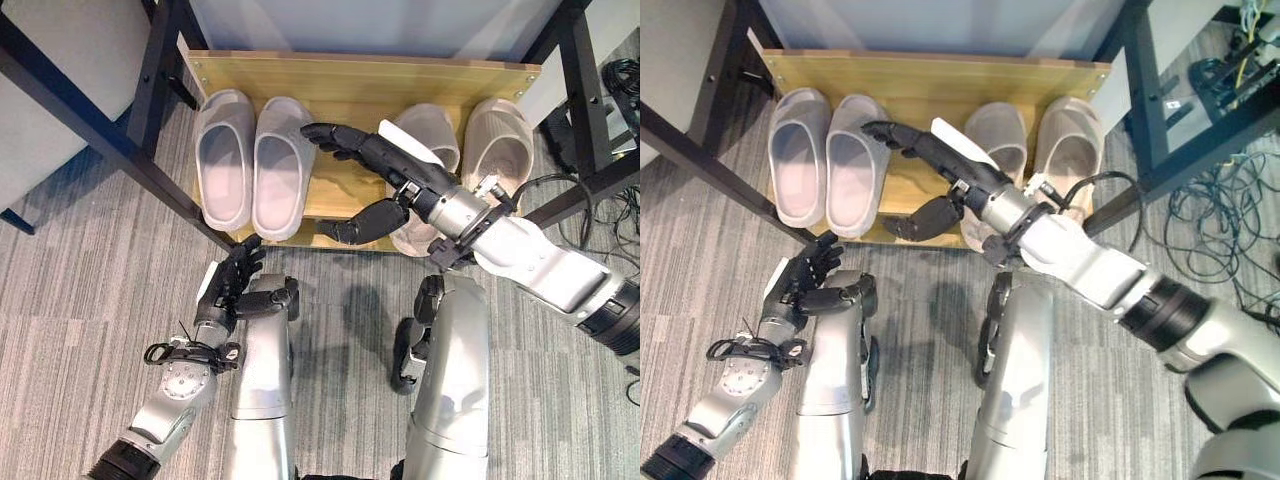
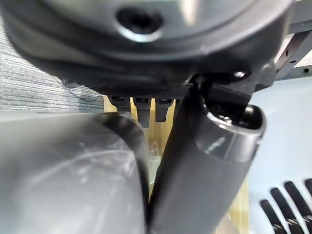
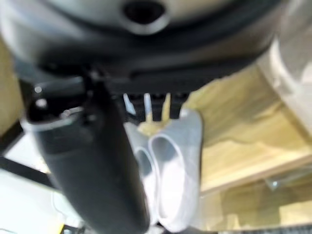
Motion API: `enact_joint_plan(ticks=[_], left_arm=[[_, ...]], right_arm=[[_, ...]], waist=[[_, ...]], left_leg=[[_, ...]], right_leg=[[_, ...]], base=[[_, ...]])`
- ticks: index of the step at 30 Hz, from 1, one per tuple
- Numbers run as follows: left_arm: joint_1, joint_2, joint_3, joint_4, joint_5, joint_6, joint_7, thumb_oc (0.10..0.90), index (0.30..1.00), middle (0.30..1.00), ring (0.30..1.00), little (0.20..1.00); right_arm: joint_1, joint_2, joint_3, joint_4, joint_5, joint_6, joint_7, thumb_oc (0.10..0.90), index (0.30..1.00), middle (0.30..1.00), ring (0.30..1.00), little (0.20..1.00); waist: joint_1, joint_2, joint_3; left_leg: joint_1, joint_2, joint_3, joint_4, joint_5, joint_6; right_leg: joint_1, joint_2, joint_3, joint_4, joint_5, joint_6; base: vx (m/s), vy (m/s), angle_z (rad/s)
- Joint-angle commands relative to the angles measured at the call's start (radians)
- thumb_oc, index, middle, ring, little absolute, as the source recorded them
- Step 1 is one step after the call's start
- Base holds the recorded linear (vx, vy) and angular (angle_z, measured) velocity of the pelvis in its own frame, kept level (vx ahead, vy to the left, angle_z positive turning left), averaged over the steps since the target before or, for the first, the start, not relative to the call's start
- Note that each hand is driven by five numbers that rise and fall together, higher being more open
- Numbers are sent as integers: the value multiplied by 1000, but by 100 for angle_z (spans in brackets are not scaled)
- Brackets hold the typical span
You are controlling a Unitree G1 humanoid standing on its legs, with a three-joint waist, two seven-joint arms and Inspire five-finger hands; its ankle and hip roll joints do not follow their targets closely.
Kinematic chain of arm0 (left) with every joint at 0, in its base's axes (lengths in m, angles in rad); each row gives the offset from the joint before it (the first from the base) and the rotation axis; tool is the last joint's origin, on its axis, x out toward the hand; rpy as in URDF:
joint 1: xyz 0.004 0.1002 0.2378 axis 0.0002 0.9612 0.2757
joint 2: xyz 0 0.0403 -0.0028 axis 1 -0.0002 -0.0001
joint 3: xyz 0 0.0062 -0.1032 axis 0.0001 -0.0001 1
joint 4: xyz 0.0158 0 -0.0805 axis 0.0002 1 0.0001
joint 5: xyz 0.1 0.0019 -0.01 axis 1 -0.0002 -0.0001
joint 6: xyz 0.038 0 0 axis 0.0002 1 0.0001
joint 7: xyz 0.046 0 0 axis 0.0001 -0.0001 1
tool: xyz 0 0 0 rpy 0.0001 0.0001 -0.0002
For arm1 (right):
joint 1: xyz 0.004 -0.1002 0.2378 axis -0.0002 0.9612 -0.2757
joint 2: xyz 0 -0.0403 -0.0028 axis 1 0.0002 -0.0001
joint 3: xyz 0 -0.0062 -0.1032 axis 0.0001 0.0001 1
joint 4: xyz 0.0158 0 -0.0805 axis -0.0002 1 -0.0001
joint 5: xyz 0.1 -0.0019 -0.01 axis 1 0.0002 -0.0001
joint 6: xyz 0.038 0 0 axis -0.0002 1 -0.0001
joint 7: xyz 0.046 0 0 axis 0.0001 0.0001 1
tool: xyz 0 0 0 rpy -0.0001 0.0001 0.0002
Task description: Arrange the slippers neatly on the shoe rack.
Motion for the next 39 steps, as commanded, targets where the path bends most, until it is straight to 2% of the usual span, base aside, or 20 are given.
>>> enact_joint_plan(ticks=[1,9,15,17,18,19,23,25,26,29,30,32,36,39], left_arm=[[56,-37,-26,-93,38,-43,-19,800,900,900,900,900],[100,-43,-6,-103,51,-54,-41,800,900,900,900,900],[83,-60,58,-59,74,-67,-77,800,900,900,900,900],[57,-59,98,-39,87,-75,-99,800,900,900,900,900],[-26,-52,128,-14,117,-86,-132,800,900,900,900,900],[-91,-63,145,2,113,-98,-151,800,900,900,900,900],[-162,-72,152,17,108,-109,-164,800,900,900,900,900],[-171,-69,155,17,105,-113,-164,800,900,900,900,900],[-171,-68,150,18,107,-116,-174,800,900,900,900,900],[-172,-58,140,17,105,-119,-192,800,900,900,900,900],[-171,-58,140,17,104,-119,-192,800,900,900,900,900],[-174,-54,135,10,92,-124,-206,800,900,900,900,900],[-165,-55,124,6,91,-125,-218,800,900,900,900,900],[-170,-55,119,5,94,-126,-220,800,900,900,900,900]], right_arm=[[7,-29,-150,-141,57,-146,7,800,900,900,900,900],[124,-104,-269,-226,43,-207,17,800,900,900,900,900],[232,-145,-415,-290,25,-244,63,800,900,900,900,900],[237,-186,-428,-305,7,-242,106,800,900,900,900,900],[138,-264,-370,-321,-48,-241,158,800,900,900,900,900],[51,-318,-304,-320,-66,-237,191,800,900,900,900,900],[8,-358,-275,-305,-67,-236,212,800,900,900,900,900],[2,-360,-269,-304,-64,-239,217,800,900,900,900,900],[19,-366,-263,-306,-56,-238,234,800,900,900,900,900],[51,-364,-233,-292,-57,-224,265,800,900,900,900,900],[50,-364,-231,-291,-56,-225,265,800,900,900,900,900],[65,-365,-190,-278,-65,-210,292,800,900,900,900,900],[95,-370,-158,-269,-81,-201,313,800,900,900,900,900],[87,-371,-143,-260,-103,-199,308,800,900,900,900,900]], waist=[[60,4,-40],[43,-6,-40],[21,-43,-40],[22,-65,-40],[43,-113,-40],[48,-130,-40],[41,-123,-41],[37,-119,-51],[26,-116,-112],[15,-111,-187],[14,-109,-190],[13,-112,-218],[12,-110,-248],[12,-111,-258]], left_leg=[[-155,-63,-2,-148,143,-2],[-155,-60,6,-159,154,-4],[-155,-68,5,-178,163,-10],[-155,-73,13,-239,179,-14],[-155,-78,45,-422,230,-19],[-155,-88,48,-522,290,-17],[-155,-81,34,-624,360,-6],[-155,-79,31,-647,377,-5],[-155,-74,22,-723,409,-5],[-154,-72,5,-826,465,-10],[-154,-73,2,-830,468,-10],[-121,-83,-8,-916,509,-12],[-68,-91,-17,-1026,551,-16],[-62,-90,-23,-1054,571,-18]], right_leg=[[20,-27,-44,30,-99,-136],[20,-27,-41,34,-100,-135],[20,-15,-52,27,-102,-140],[20,-12,-49,-30,-85,-146],[20,4,-40,-202,-29,-145],[20,11,-34,-286,11,-141],[41,-15,-67,-393,45,-126],[48,-25,-83,-422,53,-125],[60,-41,-114,-507,67,-126],[89,-59,-161,-627,84,-121],[91,-60,-164,-632,86,-121],[135,-67,-196,-722,103,-123],[197,-65,-217,-822,120,-127],[202,-68,-224,-841,126,-124]], base=[[0,0,0],[4,-2,0],[82,-43,2],[7,-129,-13],[-202,-193,-48],[-231,-176,-60],[-106,5,2],[-53,9,25],[-33,-18,-7],[-41,-16,3],[-55,-32,16],[-69,-53,30],[-47,-35,21],[-22,-16,13]])
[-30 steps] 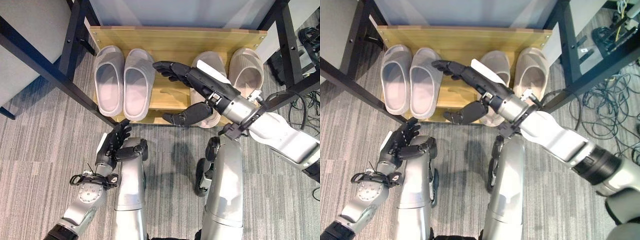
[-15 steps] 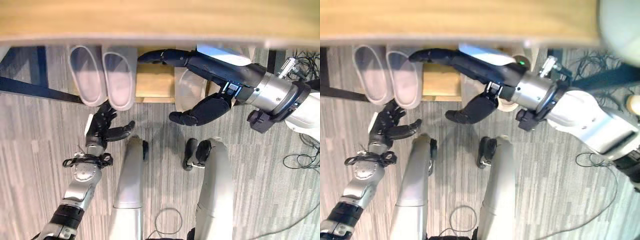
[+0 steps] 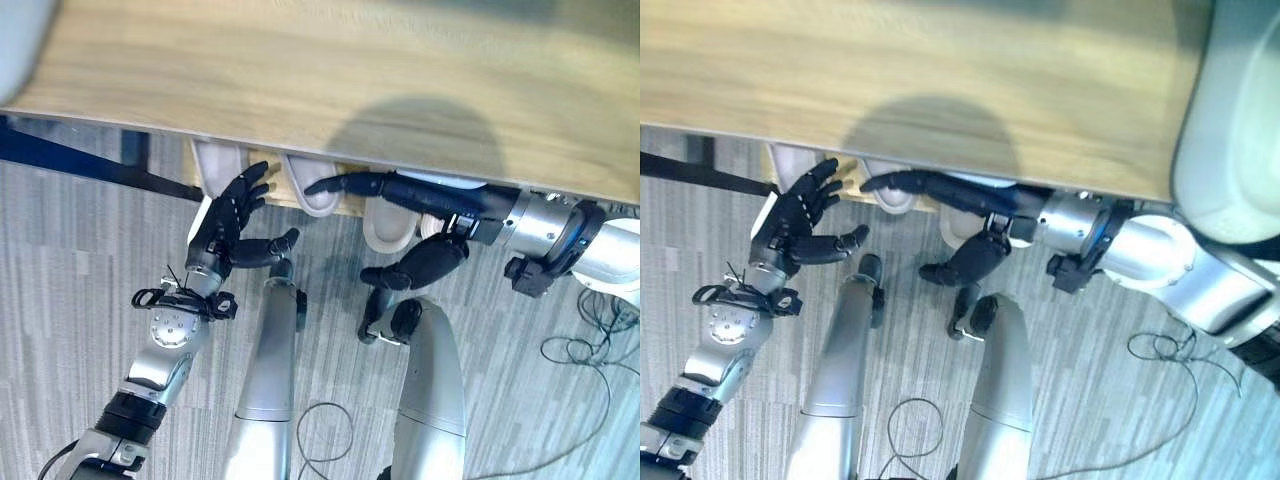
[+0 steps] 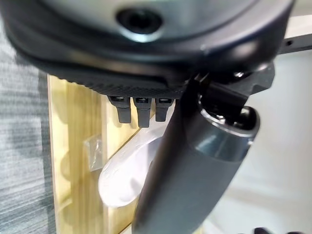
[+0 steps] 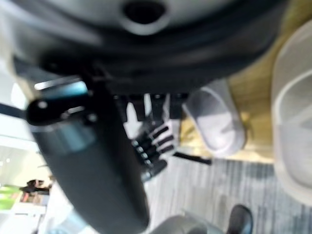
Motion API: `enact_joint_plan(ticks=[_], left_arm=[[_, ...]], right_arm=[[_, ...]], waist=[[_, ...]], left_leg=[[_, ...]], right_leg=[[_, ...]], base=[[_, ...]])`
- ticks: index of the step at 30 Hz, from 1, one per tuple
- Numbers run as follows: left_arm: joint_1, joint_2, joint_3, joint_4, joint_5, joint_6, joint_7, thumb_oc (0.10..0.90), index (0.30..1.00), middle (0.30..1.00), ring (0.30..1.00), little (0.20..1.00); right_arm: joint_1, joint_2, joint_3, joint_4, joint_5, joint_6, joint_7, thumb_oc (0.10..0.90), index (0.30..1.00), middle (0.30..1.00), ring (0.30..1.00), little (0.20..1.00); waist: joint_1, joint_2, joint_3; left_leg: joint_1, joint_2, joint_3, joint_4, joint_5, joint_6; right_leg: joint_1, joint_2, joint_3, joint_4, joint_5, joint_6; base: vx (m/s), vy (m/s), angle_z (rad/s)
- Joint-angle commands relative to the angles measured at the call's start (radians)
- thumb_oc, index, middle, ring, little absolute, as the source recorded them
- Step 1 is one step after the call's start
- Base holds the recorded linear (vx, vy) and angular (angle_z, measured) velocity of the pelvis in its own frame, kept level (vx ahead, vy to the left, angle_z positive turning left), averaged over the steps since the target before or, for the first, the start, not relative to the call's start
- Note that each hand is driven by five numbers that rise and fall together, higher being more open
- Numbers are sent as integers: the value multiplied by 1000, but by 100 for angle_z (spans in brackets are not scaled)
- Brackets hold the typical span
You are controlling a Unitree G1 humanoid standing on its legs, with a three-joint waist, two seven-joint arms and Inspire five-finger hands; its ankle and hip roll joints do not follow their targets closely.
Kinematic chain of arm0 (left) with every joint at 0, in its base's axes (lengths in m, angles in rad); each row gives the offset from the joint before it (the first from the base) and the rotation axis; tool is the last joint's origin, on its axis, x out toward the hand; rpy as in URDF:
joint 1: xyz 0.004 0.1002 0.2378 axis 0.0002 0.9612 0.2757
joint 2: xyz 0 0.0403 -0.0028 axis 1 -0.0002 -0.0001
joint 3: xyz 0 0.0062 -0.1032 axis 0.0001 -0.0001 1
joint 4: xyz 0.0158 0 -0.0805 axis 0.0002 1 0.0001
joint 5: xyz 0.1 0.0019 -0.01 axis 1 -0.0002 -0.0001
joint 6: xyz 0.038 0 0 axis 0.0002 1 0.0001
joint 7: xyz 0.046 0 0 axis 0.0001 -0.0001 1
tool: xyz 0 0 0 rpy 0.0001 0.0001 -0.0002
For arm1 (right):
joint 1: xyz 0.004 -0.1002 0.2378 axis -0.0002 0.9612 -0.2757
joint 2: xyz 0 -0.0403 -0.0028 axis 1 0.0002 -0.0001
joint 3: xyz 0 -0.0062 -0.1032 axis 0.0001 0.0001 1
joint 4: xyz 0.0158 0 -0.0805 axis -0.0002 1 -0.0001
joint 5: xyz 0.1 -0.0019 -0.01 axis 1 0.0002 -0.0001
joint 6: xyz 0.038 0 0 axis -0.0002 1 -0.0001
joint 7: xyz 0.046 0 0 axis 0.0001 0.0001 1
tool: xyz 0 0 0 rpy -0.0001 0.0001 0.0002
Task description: Arrange the slippers neatly on the shoe rack.
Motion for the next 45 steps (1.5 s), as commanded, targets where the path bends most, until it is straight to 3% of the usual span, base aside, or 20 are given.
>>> enact_joint_plan(ticks=[1,8,14,21,23,29,45], left_arm=[[41,-2,1,-71,10,-107,-21,800,900,900,900,900],[9,2,2,-87,35,-111,5,800,900,900,900,900],[-16,-57,0,-64,67,-104,41,800,900,900,900,900],[-12,-72,8,-52,69,-104,55,800,900,900,900,900],[-7,-80,7,-46,65,-103,56,800,900,900,900,900],[26,-78,-5,-40,49,-93,35,800,900,900,900,900],[162,-50,-36,-16,32,-55,-47,800,900,900,900,900]], right_arm=[[-35,-17,-35,-46,-27,-60,3,800,900,900,900,900],[49,42,-92,44,-102,-51,-40,800,900,900,900,900],[288,244,-162,355,-432,17,-108,800,900,900,900,900],[418,418,-240,559,-595,35,-197,800,900,900,900,900],[449,480,-259,600,-607,40,-213,800,900,900,900,900],[505,561,-289,617,-621,38,-223,800,900,900,900,900],[603,632,-304,595,-624,38,-188,800,900,900,900,900]], waist=[[-22,-23,-122],[-15,-21,-136],[-8,-12,-140],[0,-14,-139],[2,-19,-146],[5,-28,-170],[17,-45,-217]], left_leg=[[-80,23,-6,5,13,15],[-75,20,-14,-76,55,9],[-76,7,-34,-200,121,1],[-14,12,-60,-363,190,8],[13,11,-70,-410,205,11],[113,31,-78,-514,227,10],[405,59,-86,-699,242,11]], right_leg=[[-24,36,-7,-88,31,-7],[-7,28,-21,-152,51,-2],[-1,23,-29,-246,76,0],[55,33,-44,-385,118,10],[79,37,-52,-416,131,12],[173,47,-77,-504,160,27],[452,54,-131,-671,170,50]], base=[[-34,1,9],[-29,-9,7],[-19,-41,13],[-27,-42,13],[-4,-38,16],[4,-13,8],[39,-27,2]])
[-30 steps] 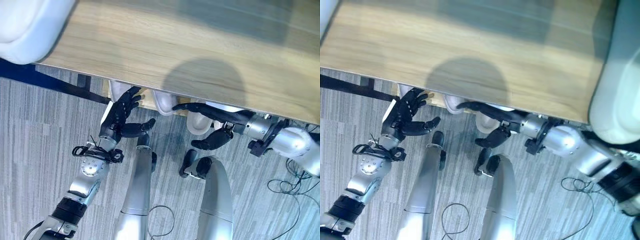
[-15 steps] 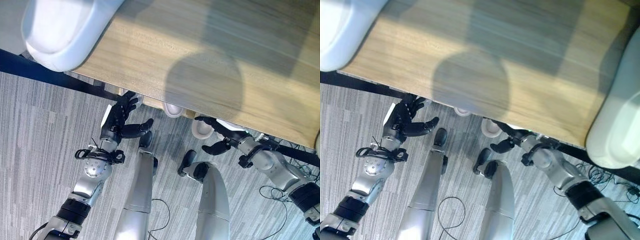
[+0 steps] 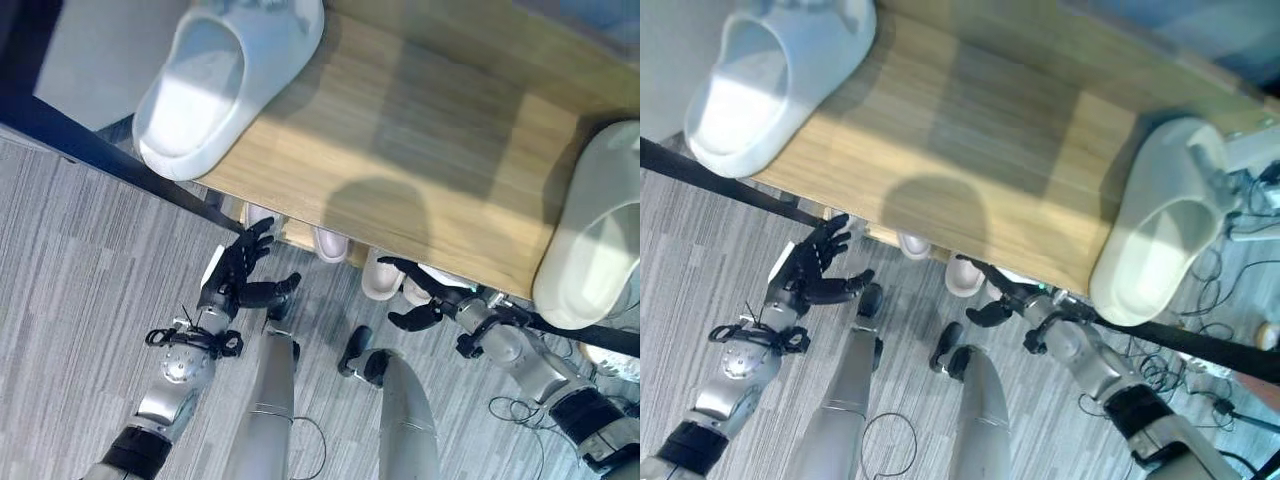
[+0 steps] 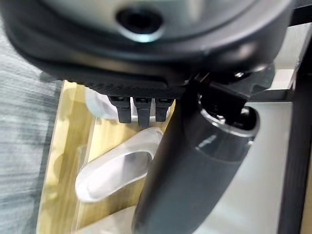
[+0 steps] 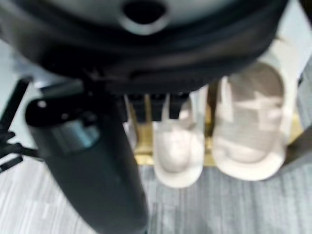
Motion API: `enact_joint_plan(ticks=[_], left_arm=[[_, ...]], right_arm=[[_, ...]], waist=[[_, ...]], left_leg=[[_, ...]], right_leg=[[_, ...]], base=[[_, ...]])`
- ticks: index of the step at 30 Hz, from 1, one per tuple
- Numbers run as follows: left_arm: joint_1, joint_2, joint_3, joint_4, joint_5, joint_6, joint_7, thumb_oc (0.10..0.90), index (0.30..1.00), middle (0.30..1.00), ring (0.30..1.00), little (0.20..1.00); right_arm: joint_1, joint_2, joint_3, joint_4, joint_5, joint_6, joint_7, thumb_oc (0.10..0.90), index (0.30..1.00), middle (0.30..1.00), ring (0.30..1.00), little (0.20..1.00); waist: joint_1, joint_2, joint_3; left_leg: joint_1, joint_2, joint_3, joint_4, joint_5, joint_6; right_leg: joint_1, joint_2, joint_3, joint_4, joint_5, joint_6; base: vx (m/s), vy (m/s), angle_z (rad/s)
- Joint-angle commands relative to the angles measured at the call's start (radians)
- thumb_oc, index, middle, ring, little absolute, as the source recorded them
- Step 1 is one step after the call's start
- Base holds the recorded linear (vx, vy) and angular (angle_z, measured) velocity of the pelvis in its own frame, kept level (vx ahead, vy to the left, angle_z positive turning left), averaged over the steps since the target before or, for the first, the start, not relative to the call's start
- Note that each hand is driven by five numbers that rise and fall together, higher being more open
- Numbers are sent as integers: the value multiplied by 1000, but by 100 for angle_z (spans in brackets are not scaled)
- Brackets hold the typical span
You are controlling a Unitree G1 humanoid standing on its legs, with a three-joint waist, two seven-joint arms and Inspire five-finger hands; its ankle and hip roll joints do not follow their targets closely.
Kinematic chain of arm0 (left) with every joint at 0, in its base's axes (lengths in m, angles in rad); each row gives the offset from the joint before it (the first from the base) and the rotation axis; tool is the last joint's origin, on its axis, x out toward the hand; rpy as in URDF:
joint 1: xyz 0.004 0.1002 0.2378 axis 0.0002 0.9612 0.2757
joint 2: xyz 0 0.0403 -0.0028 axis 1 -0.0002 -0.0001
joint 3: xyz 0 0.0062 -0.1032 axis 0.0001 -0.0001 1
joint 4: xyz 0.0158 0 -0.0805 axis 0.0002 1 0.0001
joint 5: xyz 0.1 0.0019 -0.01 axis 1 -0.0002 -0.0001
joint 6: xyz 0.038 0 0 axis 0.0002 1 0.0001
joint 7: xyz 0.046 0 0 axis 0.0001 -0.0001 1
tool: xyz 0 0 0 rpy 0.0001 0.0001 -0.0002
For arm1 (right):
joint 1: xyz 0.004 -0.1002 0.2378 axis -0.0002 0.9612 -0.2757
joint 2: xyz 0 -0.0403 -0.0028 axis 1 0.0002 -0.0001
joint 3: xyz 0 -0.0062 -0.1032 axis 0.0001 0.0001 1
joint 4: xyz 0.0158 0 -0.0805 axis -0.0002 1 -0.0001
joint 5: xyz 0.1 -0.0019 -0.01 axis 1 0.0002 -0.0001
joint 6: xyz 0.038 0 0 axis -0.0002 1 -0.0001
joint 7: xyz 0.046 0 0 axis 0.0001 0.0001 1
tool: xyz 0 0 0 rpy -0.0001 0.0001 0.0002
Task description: Arrange the slippers neatly on the shoe rack.
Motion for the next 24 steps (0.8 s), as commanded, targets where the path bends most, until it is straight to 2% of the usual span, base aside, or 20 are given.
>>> enact_joint_plan(ticks=[1,7,14,15,16,17,19,20,21,24], left_arm=[[-1,-1,-21,-50,-6,-61,-32,800,900,900,900,900],[15,-6,-25,-23,20,-52,-27,800,900,900,900,900],[63,-9,-25,55,66,-38,-26,800,900,900,900,900],[74,-9,-24,70,70,-34,-30,800,900,900,900,900],[90,-7,-28,107,81,-25,-41,800,900,900,900,900],[107,-7,-32,146,97,-15,-52,800,900,900,900,900],[122,-14,-35,179,106,-7,-63,800,900,900,900,900],[133,-23,-35,210,120,4,-71,800,900,900,900,900],[133,-23,-36,210,120,4,-71,800,900,900,900,900],[156,-44,-36,268,147,14,-79,800,900,900,900,900]], right_arm=[[46,-12,-16,-25,14,-36,-6,800,900,900,900,900],[79,40,16,25,-31,-30,-2,800,900,900,900,900],[120,85,30,77,-78,-23,-9,800,900,900,900,900],[131,85,26,79,-78,-22,-10,800,900,900,900,900],[147,90,18,88,-78,-19,-3,800,900,900,900,900],[171,90,3,88,-78,-16,6,800,900,900,900,900],[194,101,-9,99,-76,-14,10,800,900,900,900,900],[217,121,-27,123,-74,-5,15,800,900,900,900,900],[218,121,-28,123,-74,-5,15,800,900,900,900,900],[252,163,-62,191,-66,3,7,800,900,900,900,900]], waist=[[6,41,-99],[12,41,-107],[18,40,-130],[17,38,-133],[22,39,-136],[20,36,-143],[19,35,-148],[16,36,-149],[17,37,-144],[12,37,-164]], left_leg=[[21,50,9,-86,26,13],[71,50,-1,-100,23,11],[211,59,0,-198,39,9],[241,60,1,-214,39,8],[293,64,1,-248,67,13],[365,68,-1,-274,61,16],[437,71,3,-299,51,21],[511,68,5,-317,39,25],[518,69,5,-319,40,25],[631,68,18,-360,23,29]], right_leg=[[30,42,44,-153,47,24],[82,40,32,-162,39,23],[206,60,18,-247,59,34],[240,64,15,-270,64,37],[292,69,-5,-318,99,33],[369,76,-11,-363,109,39],[446,83,-20,-408,115,44],[529,89,-22,-448,122,48],[536,90,-22,-452,123,48],[652,100,-18,-517,142,62]], base=[[44,-26,5],[43,-29,5],[46,-9,4],[18,26,-3],[79,27,-6],[106,33,-7],[202,11,-7],[165,15,-3],[197,38,-2],[128,27,-1]])
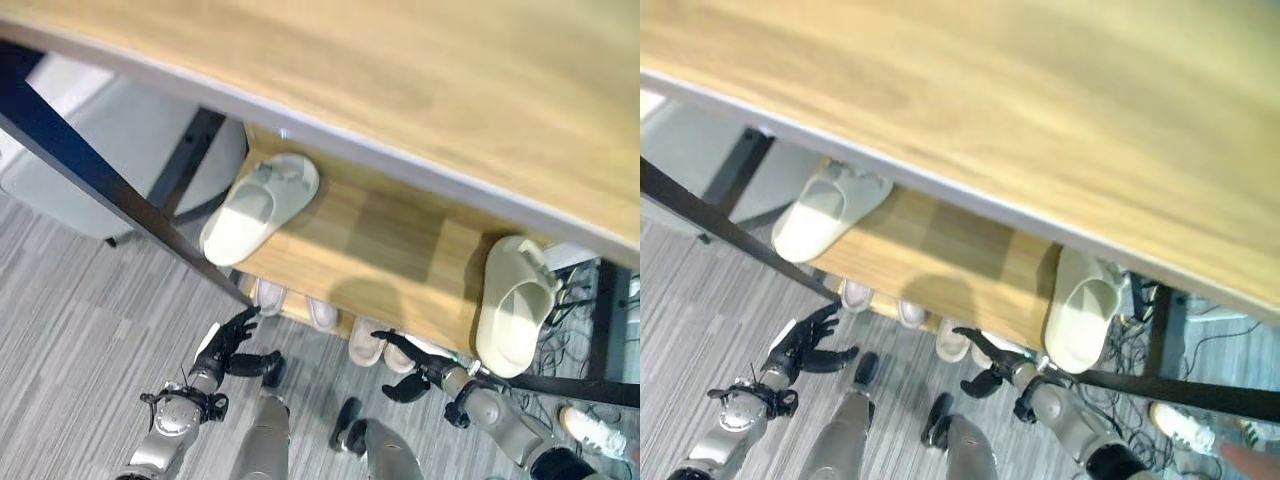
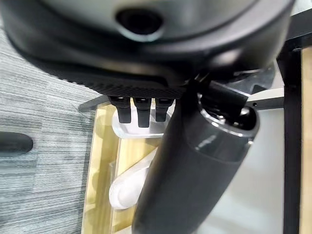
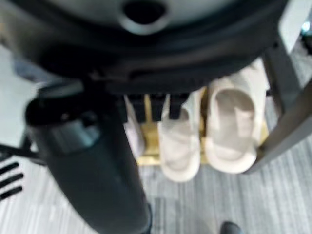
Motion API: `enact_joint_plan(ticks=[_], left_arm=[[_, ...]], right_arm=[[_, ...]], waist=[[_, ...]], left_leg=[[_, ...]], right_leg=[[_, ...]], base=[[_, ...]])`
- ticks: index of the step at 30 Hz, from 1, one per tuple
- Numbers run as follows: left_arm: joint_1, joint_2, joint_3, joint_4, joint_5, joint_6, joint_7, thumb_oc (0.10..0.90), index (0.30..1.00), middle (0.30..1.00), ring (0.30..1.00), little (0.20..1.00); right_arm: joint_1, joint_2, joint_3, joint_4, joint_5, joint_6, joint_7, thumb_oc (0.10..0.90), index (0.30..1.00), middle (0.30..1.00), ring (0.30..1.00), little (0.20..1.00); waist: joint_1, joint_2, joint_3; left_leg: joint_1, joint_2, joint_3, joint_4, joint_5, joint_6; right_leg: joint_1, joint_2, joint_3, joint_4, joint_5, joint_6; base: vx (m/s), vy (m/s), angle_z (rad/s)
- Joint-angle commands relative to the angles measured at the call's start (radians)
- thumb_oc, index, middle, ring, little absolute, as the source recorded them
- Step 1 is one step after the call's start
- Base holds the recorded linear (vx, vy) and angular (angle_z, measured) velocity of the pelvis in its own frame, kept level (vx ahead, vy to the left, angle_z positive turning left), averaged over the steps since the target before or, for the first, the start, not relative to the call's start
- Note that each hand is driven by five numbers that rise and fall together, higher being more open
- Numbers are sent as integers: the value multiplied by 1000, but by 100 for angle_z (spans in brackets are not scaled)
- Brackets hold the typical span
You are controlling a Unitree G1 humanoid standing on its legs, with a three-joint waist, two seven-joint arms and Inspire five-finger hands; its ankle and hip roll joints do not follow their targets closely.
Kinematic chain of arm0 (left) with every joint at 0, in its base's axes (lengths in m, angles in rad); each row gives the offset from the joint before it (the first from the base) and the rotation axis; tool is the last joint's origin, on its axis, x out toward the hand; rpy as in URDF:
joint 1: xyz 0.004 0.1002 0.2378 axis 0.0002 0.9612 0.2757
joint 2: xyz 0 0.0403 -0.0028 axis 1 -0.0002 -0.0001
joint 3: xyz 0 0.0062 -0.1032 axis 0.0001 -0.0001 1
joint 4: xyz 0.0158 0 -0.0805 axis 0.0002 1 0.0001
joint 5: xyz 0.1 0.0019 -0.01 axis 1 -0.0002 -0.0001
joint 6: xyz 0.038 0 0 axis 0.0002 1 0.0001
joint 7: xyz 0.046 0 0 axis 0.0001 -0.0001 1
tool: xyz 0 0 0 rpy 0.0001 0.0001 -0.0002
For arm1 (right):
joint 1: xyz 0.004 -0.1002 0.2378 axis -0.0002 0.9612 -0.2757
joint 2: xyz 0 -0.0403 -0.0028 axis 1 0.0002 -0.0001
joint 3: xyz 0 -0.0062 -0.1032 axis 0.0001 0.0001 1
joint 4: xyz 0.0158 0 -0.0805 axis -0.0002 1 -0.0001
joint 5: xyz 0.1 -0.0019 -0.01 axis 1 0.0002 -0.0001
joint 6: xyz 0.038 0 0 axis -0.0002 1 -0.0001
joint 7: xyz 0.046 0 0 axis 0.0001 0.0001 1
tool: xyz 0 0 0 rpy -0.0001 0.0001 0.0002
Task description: Arrange the slippers neatly on the shoe rack.
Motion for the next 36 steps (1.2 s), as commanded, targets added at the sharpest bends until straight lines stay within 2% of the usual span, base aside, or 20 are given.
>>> enact_joint_plan(ticks=[1,9,14,20,21,29,36], left_arm=[[-17,-20,1,-19,40,-49,-26,800,900,900,900,900],[24,-43,20,36,84,-38,-31,800,900,900,900,900],[50,-60,32,35,92,-39,-24,800,900,900,900,900],[51,-72,41,32,94,-42,-13,800,900,900,900,900],[48,-68,44,18,98,-48,-4,800,900,900,900,900],[49,-47,52,-43,98,-56,4,800,900,900,900,900],[94,-7,68,-151,88,-58,-28,800,900,900,900,900]], right_arm=[[-3,-35,-70,27,12,-23,-28,800,900,900,900,900],[40,46,-88,141,4,-6,-26,800,900,900,900,900],[46,81,-65,188,-11,3,-33,800,900,900,900,900],[38,104,-49,256,-27,14,-48,800,900,900,900,900],[28,113,-45,302,-34,22,-61,800,900,900,900,900],[-2,130,-52,403,-44,38,-87,800,900,900,900,900],[-10,154,-63,521,-72,57,-107,800,900,900,900,900]], waist=[[-6,9,-54],[-6,16,-113],[5,23,-142],[11,35,-160],[14,47,-163],[25,65,-168],[39,84,-172]], left_leg=[[56,20,12,-38,-16,17],[227,22,48,-158,-16,18],[302,22,67,-227,-13,22],[329,20,84,-304,27,21],[327,21,88,-329,49,19],[332,15,96,-340,59,12],[356,7,99,-340,60,4]], right_leg=[[32,23,30,-93,65,12],[199,30,39,-235,103,37],[267,42,51,-310,119,45],[291,48,58,-382,157,59],[288,52,60,-413,175,65],[312,49,55,-473,207,78],[345,47,48,-488,204,81]], base=[[148,21,-6],[126,25,-7],[117,18,-7],[13,-1,-4],[-41,-9,-1],[-25,-6,-1],[0,0,0]])
